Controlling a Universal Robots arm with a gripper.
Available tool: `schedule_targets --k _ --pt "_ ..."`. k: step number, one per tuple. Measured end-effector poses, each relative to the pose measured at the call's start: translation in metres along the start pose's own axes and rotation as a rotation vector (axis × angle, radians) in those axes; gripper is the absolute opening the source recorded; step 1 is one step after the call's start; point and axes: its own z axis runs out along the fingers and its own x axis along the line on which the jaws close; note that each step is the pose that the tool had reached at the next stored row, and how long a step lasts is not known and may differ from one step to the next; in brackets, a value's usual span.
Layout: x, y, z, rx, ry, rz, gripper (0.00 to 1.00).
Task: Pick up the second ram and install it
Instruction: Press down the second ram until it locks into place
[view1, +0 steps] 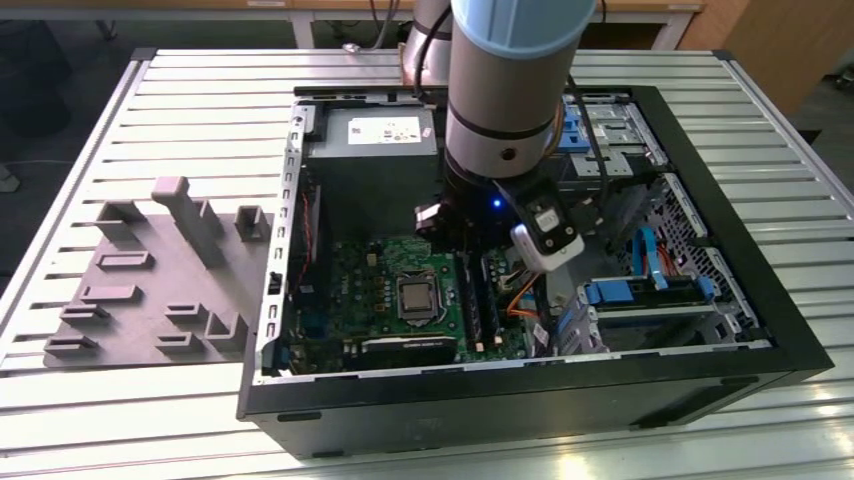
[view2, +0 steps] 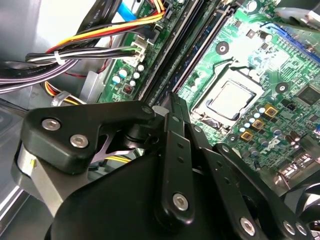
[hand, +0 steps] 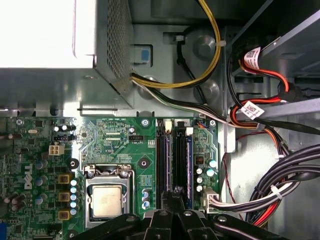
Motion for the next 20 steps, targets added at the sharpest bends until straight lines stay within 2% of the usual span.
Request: schedule_targets --k 20 --pt "0.0003 0.0114 0.0010 0.0000 0.0000 0.000 0.11"
